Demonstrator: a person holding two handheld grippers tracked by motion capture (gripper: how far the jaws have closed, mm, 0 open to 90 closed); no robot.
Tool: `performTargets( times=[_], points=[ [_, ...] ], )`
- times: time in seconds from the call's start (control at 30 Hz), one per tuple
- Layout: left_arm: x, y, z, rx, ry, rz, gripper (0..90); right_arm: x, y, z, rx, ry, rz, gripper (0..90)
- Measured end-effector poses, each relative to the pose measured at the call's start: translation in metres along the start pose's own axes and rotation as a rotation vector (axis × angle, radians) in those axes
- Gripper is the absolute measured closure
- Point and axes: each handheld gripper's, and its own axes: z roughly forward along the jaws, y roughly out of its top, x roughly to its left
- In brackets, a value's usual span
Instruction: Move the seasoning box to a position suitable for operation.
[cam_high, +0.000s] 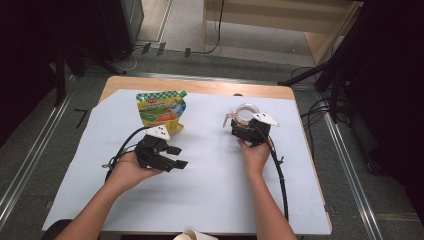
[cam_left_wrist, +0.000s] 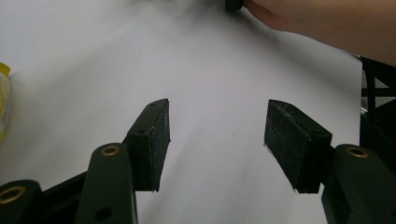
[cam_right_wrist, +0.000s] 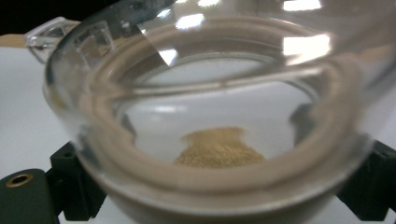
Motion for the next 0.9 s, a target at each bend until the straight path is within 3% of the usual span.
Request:
performTargets(
  times=[0.37, 0.53, 0.9],
  points=[
    [0.0006, -0.0016, 0.0009, -0.004, -0.006, -0.008, 41.8, 0.0031, -0.0004, 0.0073, -0.032, -0.024, -0.001, 9.4],
    [0.0007, -0.0015, 0.0006, -0.004, -0.005, -0.008, 41.8, 0.0049, 0.0004, 0.0082, -0.023, -0.042, -0.022, 10.7],
    [0.0016, -0.0016, 0.0002, -0.001, -0.003, -0.008, 41.8, 0.0027, 0.0032, 0.0054, -0.013, -0.036, -0.02, 11.5]
  ],
)
